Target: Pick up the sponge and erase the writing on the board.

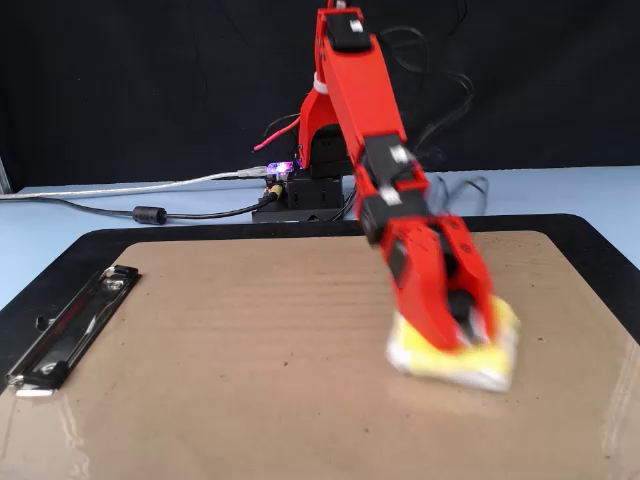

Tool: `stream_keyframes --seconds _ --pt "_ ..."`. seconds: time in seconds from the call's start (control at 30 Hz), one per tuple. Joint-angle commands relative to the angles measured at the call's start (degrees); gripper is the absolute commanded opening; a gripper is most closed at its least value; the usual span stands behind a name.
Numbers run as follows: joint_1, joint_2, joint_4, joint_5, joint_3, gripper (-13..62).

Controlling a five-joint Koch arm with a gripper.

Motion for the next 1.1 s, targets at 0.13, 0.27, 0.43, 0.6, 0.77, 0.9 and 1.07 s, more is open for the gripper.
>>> stream_keyframes --seconds 0.13,0.27,0.43,0.6,0.77,0.9,1.07 --pt "-2.55 27.95 5.63 0.26 24.17 -8.0" --pt "-2.99 5.36 0.88 0.62 5.01 -8.0" --pt "-5.27 9.84 0.26 -0.62 9.05 -8.0" --pt "-13.27 41.75 13.45 -8.35 29.79 -7.9" --pt "-13.01 12.66 6.15 -8.70 11.60 -7.9" --pt "-12.39 7.12 2.99 -8.53 6.42 -8.0" --pt "-1.85 30.67 2.99 -2.11 29.27 -8.0"
